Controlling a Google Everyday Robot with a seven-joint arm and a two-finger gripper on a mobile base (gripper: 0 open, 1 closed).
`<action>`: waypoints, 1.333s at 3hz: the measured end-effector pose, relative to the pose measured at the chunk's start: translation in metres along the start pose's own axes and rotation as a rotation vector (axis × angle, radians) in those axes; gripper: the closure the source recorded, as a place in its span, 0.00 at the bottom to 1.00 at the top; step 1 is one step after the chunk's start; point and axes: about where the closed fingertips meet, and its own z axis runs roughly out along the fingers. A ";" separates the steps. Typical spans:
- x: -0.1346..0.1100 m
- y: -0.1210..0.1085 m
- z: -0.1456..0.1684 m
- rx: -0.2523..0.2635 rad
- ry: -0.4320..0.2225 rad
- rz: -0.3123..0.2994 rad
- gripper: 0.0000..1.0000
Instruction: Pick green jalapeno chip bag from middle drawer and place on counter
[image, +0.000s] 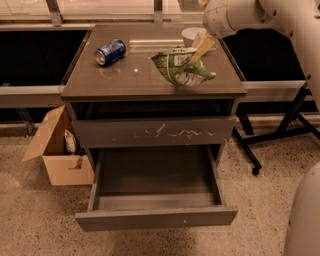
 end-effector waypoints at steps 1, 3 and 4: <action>0.019 -0.022 -0.006 0.027 0.011 0.000 0.00; 0.046 -0.063 -0.021 0.088 0.030 -0.003 0.00; 0.046 -0.063 -0.021 0.088 0.030 -0.003 0.00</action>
Offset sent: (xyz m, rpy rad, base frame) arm 0.0754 -0.0818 0.0588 0.0166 -0.0744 -0.0795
